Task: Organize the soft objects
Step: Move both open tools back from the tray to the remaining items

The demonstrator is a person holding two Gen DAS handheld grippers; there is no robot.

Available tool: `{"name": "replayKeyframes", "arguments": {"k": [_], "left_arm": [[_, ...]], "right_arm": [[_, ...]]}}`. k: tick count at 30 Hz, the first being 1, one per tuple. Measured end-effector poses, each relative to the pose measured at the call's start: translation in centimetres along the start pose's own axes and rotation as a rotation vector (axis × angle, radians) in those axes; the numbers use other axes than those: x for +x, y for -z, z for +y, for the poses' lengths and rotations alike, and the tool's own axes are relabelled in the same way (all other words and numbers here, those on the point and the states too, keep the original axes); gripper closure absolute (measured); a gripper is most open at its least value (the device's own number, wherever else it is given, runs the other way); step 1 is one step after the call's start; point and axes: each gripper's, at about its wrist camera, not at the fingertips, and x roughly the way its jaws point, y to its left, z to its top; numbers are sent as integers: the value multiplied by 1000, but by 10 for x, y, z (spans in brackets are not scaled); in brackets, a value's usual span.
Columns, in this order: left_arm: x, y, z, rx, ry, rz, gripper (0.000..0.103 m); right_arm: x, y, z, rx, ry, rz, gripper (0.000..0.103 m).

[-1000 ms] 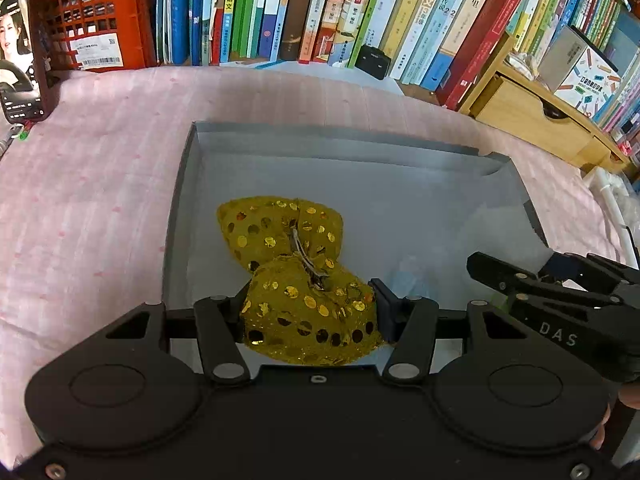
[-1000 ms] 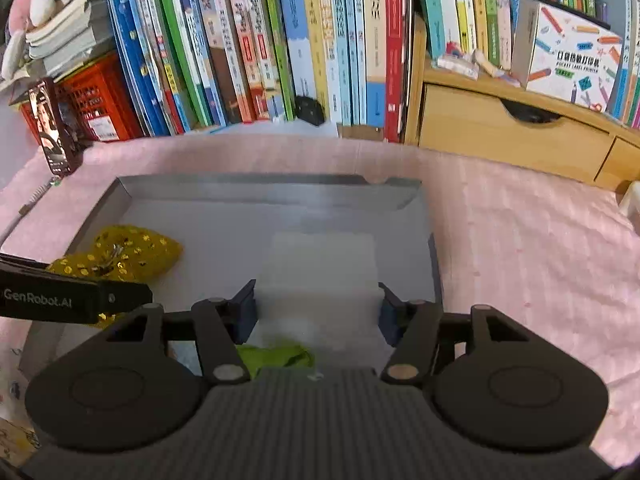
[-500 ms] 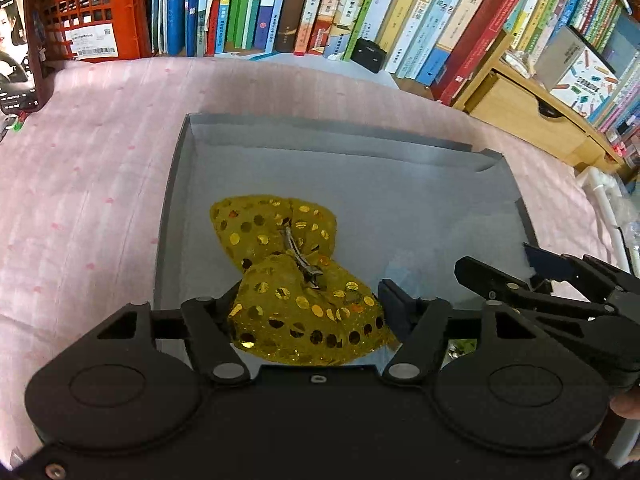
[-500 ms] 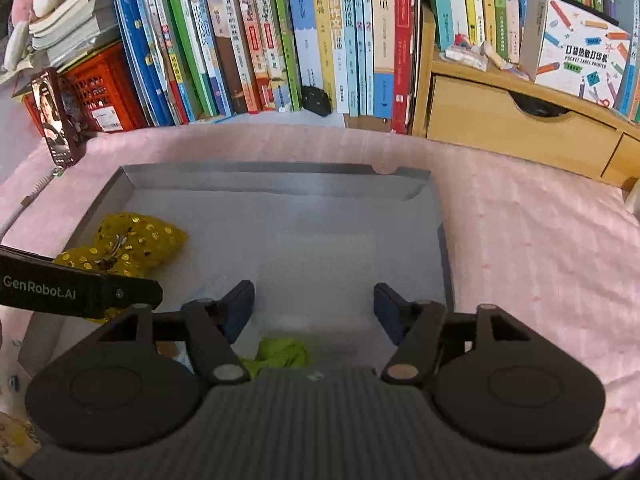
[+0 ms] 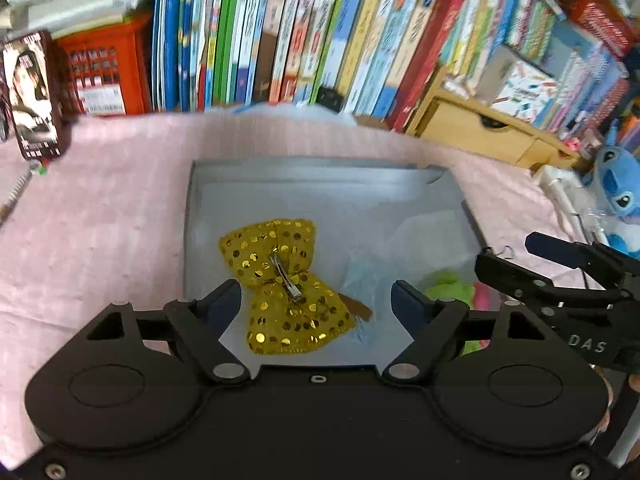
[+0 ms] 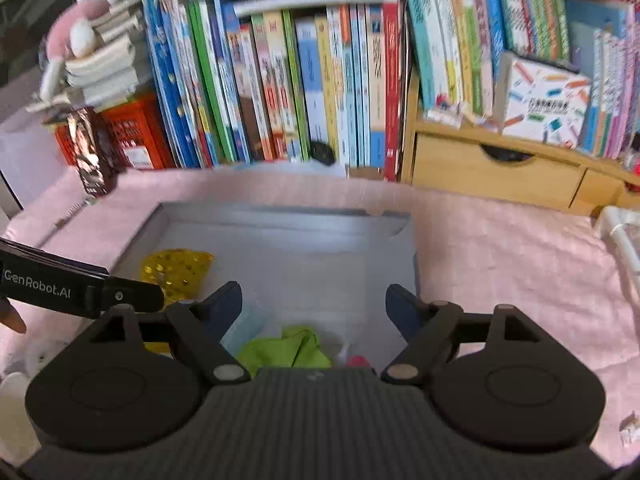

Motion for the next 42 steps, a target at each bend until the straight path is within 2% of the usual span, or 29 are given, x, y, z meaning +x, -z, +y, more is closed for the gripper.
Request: {"name": "replayKeyframes", "arguments": {"k": [10, 20, 28, 33, 38, 42], "left_arm": [[-72, 50, -6, 93, 74, -160, 16], [-124, 120, 18, 136, 92, -342, 10], [-144, 188, 44, 123, 18, -469, 8], [-149, 222, 56, 135, 4, -494, 8], [-151, 248, 67, 100, -60, -526, 8], [-151, 271, 78, 46, -147, -576, 4]], "right_arm": [[-75, 34, 7, -31, -47, -131, 14], [-131, 93, 1, -33, -15, -244, 9], [-154, 148, -11, -4, 64, -281, 6], [-157, 174, -13, -12, 118, -271, 5], [-154, 192, -15, 17, 141, -293, 3], [-151, 205, -15, 42, 172, -321, 2]]}}
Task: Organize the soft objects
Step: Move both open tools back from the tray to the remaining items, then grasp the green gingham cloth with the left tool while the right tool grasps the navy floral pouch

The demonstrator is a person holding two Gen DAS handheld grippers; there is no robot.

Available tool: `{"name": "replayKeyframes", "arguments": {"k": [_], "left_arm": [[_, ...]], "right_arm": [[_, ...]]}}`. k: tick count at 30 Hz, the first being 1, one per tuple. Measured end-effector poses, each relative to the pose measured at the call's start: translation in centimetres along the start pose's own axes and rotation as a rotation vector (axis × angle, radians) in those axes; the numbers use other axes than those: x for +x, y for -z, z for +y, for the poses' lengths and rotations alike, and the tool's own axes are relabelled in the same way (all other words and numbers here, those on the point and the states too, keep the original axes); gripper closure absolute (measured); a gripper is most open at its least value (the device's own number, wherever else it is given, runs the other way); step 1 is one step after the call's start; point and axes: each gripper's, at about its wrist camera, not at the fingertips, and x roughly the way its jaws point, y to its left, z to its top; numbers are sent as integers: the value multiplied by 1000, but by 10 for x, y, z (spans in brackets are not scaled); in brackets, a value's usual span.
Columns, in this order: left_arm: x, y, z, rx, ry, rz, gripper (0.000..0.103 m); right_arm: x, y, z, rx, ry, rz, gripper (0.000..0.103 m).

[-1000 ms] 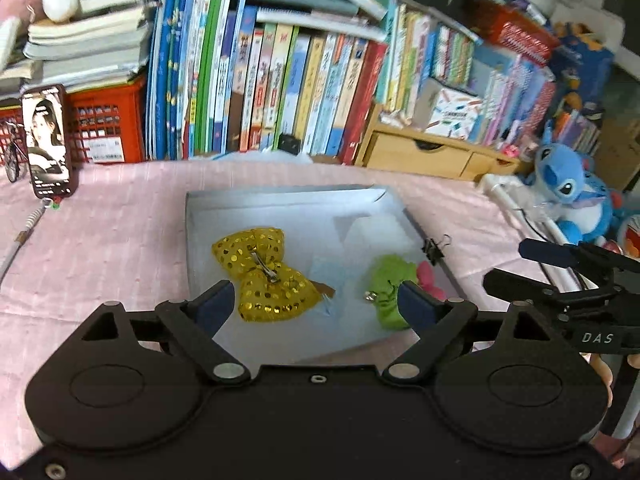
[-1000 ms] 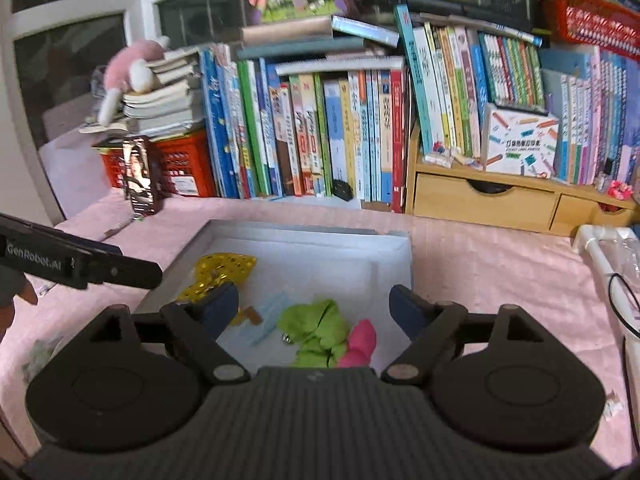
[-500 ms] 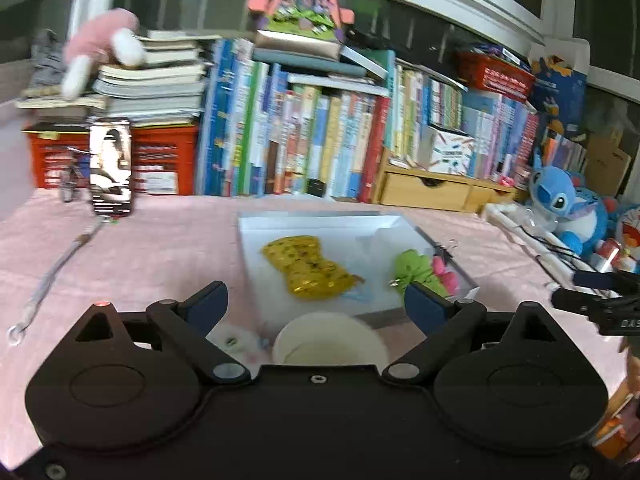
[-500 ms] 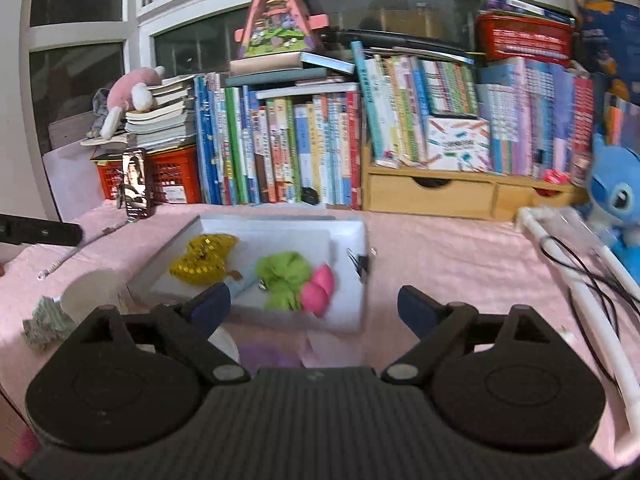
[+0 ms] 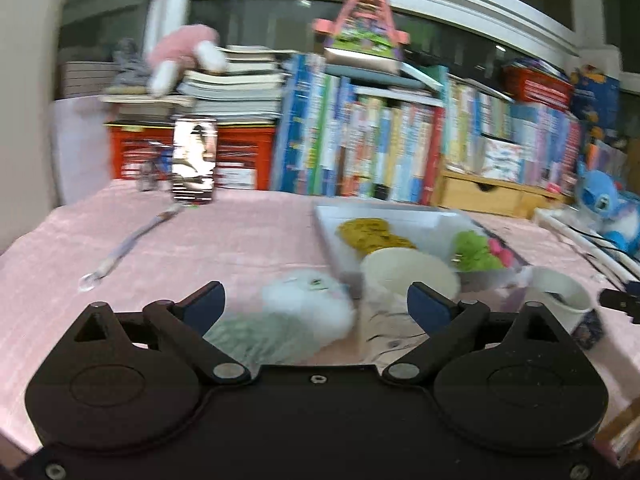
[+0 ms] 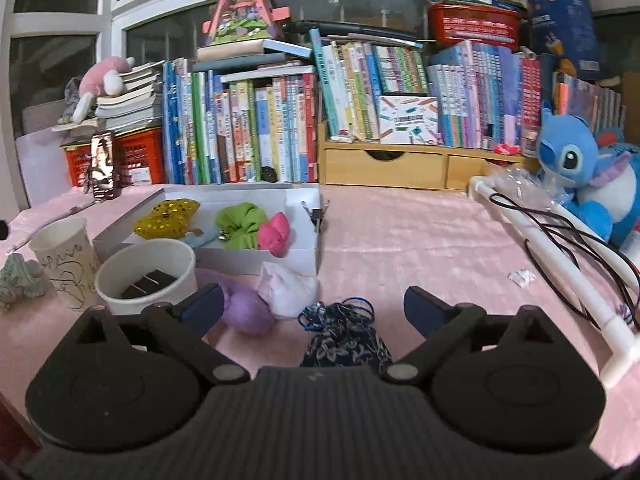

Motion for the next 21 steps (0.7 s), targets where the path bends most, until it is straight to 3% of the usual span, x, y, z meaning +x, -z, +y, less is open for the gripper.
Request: {"name": "replayKeyframes", "arguments": {"k": [4, 12, 21], "left_arm": [[-1, 18, 8, -3, -68, -2, 3], [17, 31, 18, -39, -116, 37, 3], [34, 41, 24, -86, -110, 87, 11]], "right_arm": [[2, 11, -2, 26, 25, -12, 0], [13, 27, -6, 57, 74, 23, 0], [20, 31, -3, 54, 102, 38, 1]]}}
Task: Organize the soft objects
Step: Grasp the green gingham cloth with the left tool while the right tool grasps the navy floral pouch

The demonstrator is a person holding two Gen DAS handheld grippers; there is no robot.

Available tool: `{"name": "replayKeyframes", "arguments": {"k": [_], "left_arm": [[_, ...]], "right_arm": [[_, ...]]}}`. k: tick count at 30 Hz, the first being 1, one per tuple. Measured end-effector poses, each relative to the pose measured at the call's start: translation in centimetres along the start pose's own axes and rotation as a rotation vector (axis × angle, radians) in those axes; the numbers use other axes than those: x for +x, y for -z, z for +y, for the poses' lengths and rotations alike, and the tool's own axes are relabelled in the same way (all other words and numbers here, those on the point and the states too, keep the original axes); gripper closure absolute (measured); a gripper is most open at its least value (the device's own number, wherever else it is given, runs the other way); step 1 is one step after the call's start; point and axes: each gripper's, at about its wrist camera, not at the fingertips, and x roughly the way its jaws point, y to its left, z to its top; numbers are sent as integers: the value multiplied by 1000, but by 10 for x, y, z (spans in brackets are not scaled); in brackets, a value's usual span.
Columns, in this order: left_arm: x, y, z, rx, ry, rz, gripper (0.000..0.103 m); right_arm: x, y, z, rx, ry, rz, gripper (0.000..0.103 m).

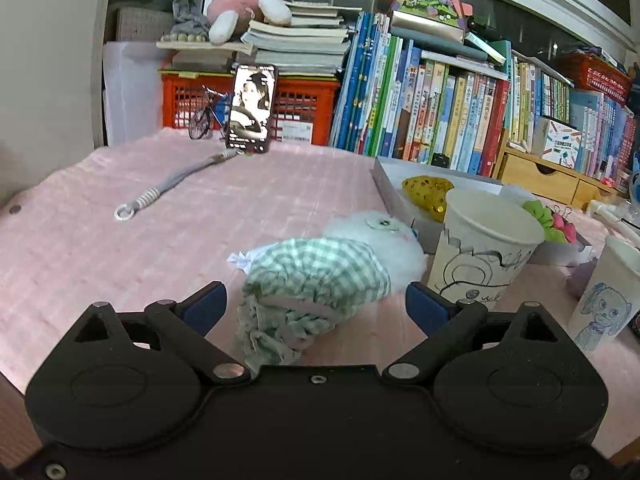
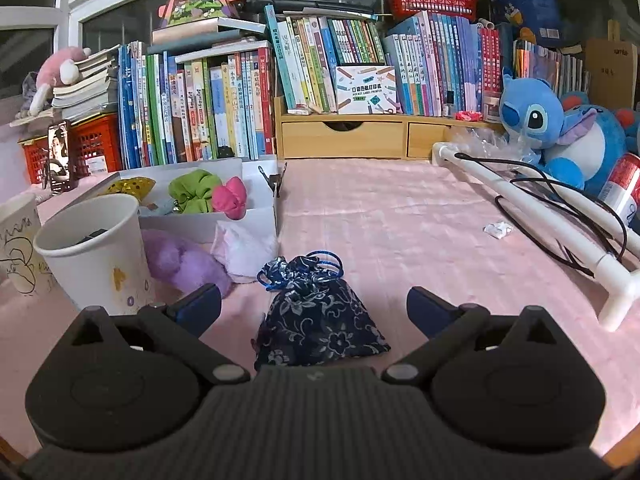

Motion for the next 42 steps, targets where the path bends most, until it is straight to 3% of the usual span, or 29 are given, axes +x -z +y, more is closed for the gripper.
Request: {"name": "replayKeyframes", "arguments": {"k": [15, 18, 24, 34, 42], "left_arm": [[2, -2, 4, -10, 7, 33, 63], [0, -4, 3, -11, 11, 36, 66], [-9, -11, -1, -7, 29, 18, 67], [-23, -34, -6, -15, 61, -32, 67], [-21, -77, -12, 30, 90, -39, 67]], "right_arm": [[15, 3, 6, -29, 31, 52, 14], [22, 5, 2, -15, 42, 86, 26], [15, 4, 4, -12, 25, 66, 51], [8, -11, -4, 67, 5, 46, 57], [1, -40, -9, 88, -3, 3, 57]]}}
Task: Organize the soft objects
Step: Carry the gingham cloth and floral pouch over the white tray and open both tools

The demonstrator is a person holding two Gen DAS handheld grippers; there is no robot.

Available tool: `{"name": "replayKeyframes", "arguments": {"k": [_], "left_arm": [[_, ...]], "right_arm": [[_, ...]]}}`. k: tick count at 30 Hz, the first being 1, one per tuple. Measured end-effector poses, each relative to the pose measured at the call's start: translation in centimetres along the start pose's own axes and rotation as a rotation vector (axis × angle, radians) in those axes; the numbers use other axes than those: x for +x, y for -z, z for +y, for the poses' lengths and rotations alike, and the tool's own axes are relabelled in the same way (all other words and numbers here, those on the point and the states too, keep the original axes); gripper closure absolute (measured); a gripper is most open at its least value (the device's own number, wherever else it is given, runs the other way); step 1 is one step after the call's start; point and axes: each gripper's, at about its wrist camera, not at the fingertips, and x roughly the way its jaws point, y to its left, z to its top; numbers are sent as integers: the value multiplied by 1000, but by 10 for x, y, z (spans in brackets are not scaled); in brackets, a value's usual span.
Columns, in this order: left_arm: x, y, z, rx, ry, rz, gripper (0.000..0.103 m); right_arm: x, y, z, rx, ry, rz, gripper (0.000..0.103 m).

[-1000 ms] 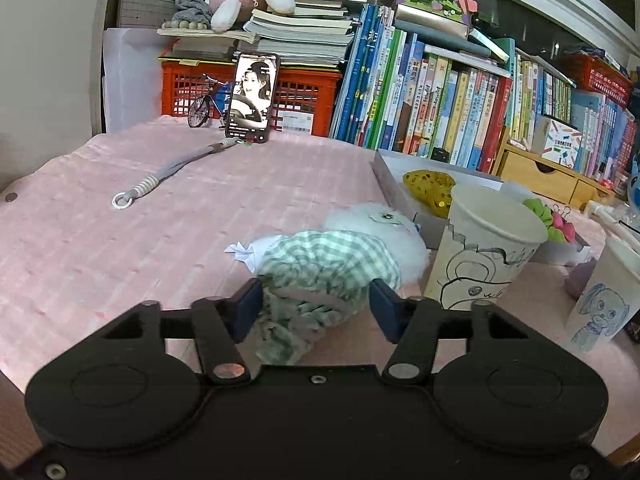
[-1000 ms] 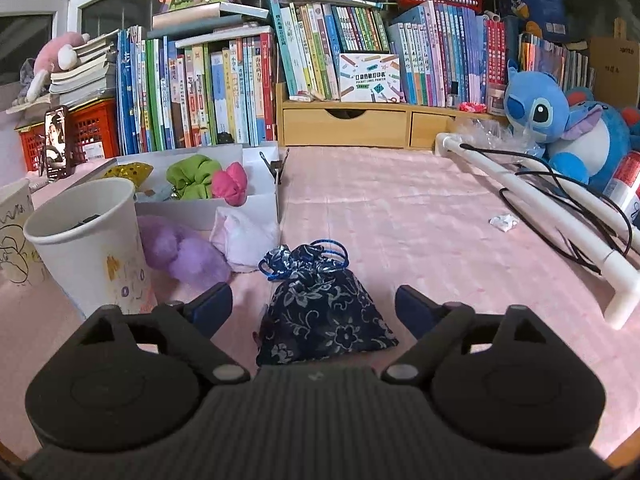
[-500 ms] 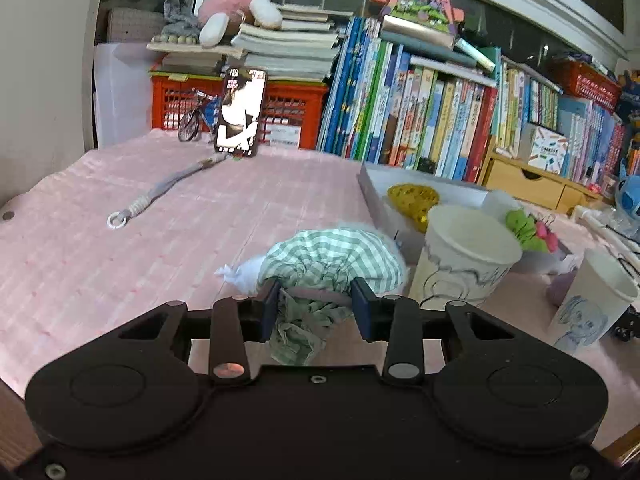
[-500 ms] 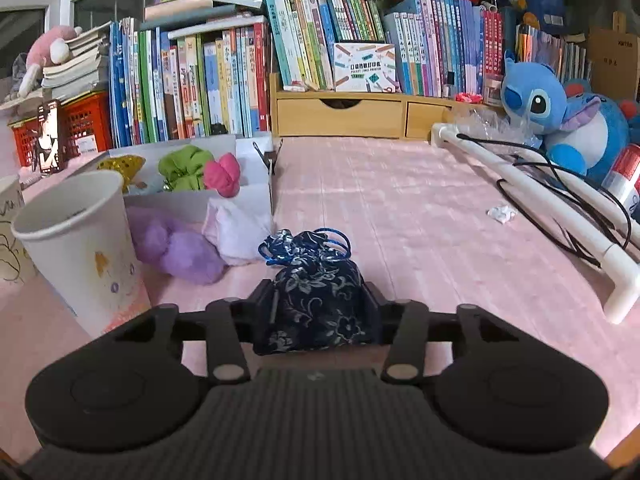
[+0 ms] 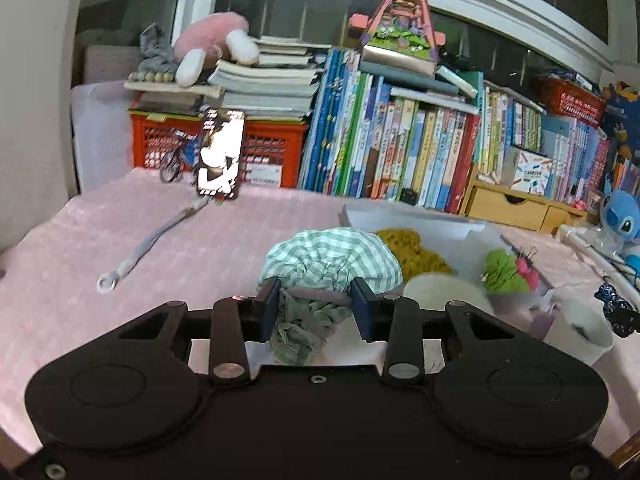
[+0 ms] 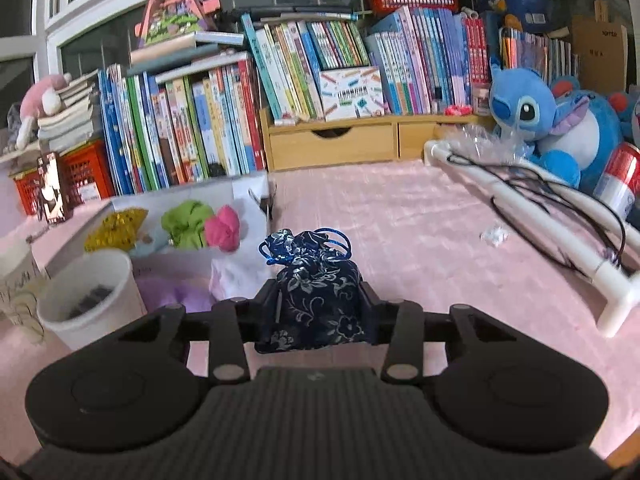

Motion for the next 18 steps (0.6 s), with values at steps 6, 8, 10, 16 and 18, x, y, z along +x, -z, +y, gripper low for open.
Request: {"name": "replayKeyframes", "arguments": {"k": [6, 8, 10, 16, 18], "left_arm": [[9, -40, -10, -6, 57, -3, 67], [13, -53, -16, -2, 78, -9, 67], [18, -66, -22, 5, 96, -15, 67], [42, -102, -44, 21, 149, 1, 67], [54, -113, -53, 28, 168, 23, 67]], "right_arm": [[-1, -33, 7, -19, -39, -37, 58], [0, -45, 12, -31, -60, -46, 57], [2, -58, 19, -40, -87, -54, 58], [15, -95, 39, -37, -187, -54, 57], [22, -108, 49, -45, -219, -44, 57]]}}
